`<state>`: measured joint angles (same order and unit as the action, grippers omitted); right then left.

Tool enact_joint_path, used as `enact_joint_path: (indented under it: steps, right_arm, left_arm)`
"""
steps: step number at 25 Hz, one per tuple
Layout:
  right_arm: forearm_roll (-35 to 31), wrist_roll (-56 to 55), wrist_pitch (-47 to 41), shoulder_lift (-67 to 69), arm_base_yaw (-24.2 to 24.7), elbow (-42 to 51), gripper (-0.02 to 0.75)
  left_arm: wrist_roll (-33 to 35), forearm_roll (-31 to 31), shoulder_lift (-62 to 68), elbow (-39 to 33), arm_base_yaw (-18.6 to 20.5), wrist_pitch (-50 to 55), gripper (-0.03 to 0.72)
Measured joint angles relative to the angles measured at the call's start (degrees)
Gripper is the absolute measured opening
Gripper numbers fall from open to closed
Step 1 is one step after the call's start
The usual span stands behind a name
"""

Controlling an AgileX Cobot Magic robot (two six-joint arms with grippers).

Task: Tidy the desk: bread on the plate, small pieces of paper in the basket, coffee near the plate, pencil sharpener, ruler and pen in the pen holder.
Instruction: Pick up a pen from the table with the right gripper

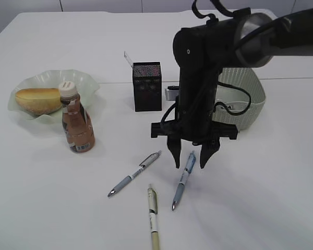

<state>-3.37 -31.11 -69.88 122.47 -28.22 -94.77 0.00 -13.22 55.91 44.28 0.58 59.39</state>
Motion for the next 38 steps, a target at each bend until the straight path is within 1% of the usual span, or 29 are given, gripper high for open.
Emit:
enact_joint_path:
  steps: [3,8,15,38]
  right_arm:
    - [-1.8,-1.2,0.0,1.2,1.1,0.0,0.381]
    - [-1.3,-3.4,0.3,2.6,2.1,-0.6,0.381]
    - [-1.8,-8.3,4.3,4.4,2.1,-0.6,0.381]
    - [-1.9,-10.7,8.1,7.4,2.1,-0.9,0.381]
  left_arm:
    - [0.0,0.0,0.0,0.0,0.0,0.0,0.505]
    - [0.0,-0.2,0.0,0.0,0.0,0.0,0.505]
    - [0.0,-0.2,0.0,0.0,0.0,0.0,0.505]
    - [0.0,-0.2,0.0,0.0,0.0,-0.7,0.505]
